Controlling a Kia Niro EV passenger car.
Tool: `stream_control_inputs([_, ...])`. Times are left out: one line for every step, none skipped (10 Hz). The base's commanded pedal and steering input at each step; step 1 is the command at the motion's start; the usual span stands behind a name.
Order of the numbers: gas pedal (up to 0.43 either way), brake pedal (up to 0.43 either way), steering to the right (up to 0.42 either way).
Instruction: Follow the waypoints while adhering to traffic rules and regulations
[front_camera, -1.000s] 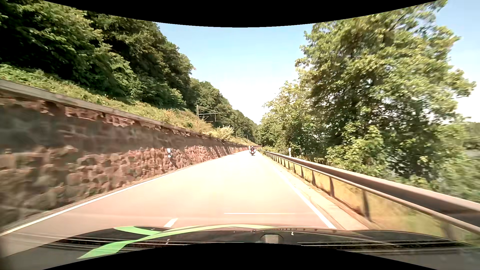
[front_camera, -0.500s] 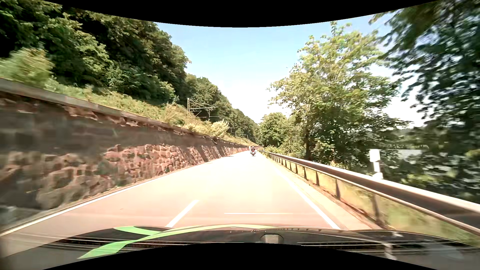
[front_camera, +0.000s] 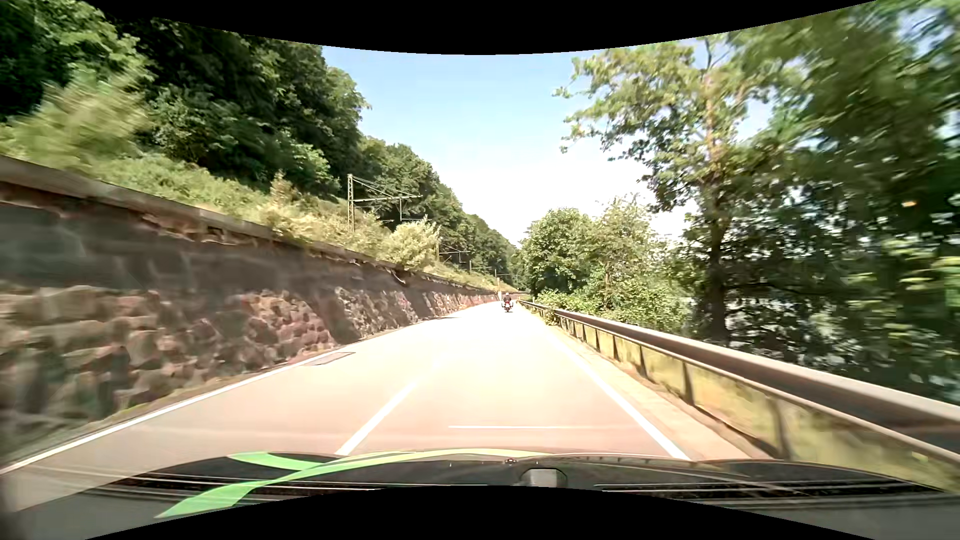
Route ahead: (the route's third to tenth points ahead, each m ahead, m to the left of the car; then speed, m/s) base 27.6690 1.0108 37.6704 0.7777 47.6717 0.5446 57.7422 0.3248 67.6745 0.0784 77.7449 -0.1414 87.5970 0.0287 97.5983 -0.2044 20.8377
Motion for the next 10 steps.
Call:
stream_control_inputs([0.197, 0.0, -0.004])
stream_control_inputs([0.197, 0.0, -0.004])
stream_control_inputs([0.209, 0.0, -0.004])
stream_control_inputs([0.209, 0.0, -0.003])
stream_control_inputs([0.209, 0.0, -0.003])
stream_control_inputs([0.209, 0.0, -0.004])
stream_control_inputs([0.209, 0.0, -0.004])
stream_control_inputs([0.197, 0.0, -0.004])
stream_control_inputs([0.197, 0.0, -0.004])
stream_control_inputs([0.197, 0.0, -0.004])
